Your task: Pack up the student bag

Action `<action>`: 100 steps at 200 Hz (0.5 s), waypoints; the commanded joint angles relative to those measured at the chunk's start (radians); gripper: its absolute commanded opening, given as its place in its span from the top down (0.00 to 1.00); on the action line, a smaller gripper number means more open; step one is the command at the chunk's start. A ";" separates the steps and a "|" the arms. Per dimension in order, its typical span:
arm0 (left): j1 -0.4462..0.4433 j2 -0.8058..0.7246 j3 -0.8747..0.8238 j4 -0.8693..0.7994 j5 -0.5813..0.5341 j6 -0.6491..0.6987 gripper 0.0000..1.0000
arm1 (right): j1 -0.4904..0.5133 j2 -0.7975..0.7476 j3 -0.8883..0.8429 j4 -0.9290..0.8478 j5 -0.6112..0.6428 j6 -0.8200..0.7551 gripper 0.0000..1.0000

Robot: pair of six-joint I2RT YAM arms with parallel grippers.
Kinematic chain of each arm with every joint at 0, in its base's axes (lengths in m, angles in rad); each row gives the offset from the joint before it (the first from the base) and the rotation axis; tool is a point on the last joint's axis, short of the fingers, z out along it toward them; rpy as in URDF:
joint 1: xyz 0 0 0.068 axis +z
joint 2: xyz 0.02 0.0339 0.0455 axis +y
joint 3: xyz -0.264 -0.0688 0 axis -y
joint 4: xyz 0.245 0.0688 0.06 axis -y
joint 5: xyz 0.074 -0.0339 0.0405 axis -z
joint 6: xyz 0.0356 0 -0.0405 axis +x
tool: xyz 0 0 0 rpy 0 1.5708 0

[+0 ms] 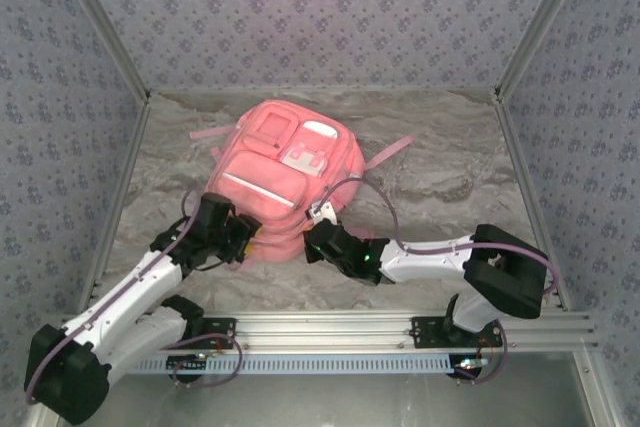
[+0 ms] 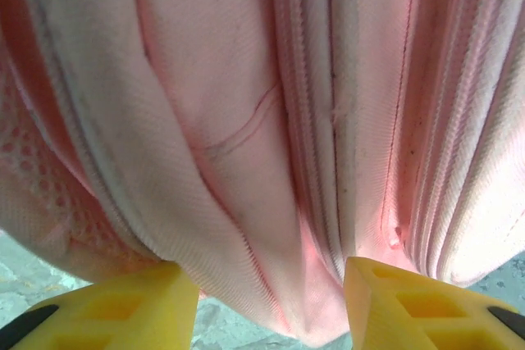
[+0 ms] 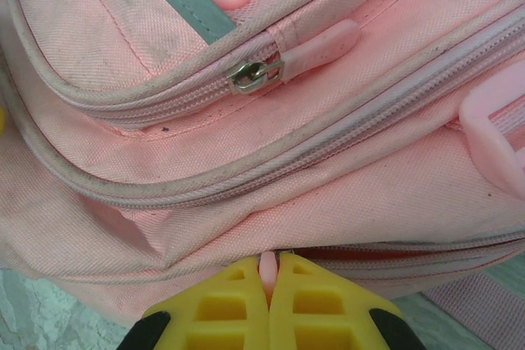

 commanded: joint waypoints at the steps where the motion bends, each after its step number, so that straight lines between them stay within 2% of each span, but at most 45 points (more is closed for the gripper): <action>1: -0.004 0.017 -0.004 0.069 -0.035 -0.023 0.53 | 0.011 -0.004 0.003 0.038 0.013 0.021 1.00; 29: -0.005 0.045 0.001 0.090 -0.045 -0.021 0.59 | 0.011 -0.006 -0.002 0.036 0.013 0.021 1.00; 65: -0.004 0.049 0.024 0.092 -0.048 -0.003 0.89 | 0.012 -0.025 -0.023 0.012 0.014 0.016 1.00; 81: -0.002 0.032 0.042 0.071 -0.059 0.011 0.99 | 0.007 -0.040 -0.038 0.006 0.024 0.010 1.00; 100: 0.005 0.009 0.062 0.040 -0.068 0.024 1.00 | -0.002 -0.055 -0.051 0.003 0.030 0.002 1.00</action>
